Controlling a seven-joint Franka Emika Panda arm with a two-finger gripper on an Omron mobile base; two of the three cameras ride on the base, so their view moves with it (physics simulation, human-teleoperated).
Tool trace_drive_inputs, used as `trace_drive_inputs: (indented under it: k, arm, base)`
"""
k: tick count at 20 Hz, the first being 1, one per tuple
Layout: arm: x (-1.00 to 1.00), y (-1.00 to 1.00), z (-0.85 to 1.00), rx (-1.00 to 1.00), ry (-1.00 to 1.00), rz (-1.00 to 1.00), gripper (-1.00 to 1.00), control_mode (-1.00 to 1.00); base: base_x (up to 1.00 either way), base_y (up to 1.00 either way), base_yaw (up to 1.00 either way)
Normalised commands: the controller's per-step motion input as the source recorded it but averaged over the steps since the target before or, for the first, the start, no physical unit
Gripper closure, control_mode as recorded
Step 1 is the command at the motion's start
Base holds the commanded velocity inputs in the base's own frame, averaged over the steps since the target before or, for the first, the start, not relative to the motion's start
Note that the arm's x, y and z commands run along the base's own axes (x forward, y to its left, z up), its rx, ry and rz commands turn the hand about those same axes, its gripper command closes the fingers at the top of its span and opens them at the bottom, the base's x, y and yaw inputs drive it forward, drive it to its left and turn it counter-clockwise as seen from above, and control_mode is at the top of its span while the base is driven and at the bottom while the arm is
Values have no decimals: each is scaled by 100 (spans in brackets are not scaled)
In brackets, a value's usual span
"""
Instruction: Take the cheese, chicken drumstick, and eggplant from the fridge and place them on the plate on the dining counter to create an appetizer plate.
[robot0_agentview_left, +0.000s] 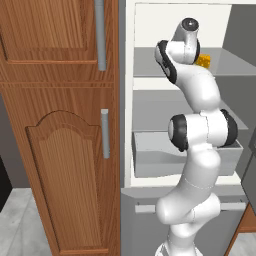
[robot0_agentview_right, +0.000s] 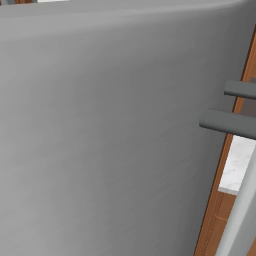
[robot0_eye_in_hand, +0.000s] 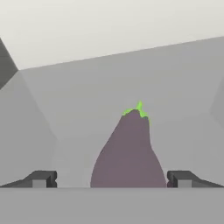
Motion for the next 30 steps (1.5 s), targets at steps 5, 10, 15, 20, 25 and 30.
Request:
trace_drive_inputs:
  k: [5,10,15,20,25,30]
  arm:
    - [0,-13,-14,0,-37,0,-100,-100]
    - [1,-16,-28,0,-18,0,-100,-100]
    - [22,-3,-18,0,3,0,100,-100]
    - [22,0,0,0,19,0,100,-100]
    - [-7,0,0,-1,25,-1,100,-100]
    - [-88,25,-22,-7,0,-6,100,-100]
  base:
    - [0,0,0]
    - [0,0,0]
    - [0,0,0]
    - [0,0,0]
    - [0,0,0]
    - [0,0,0]
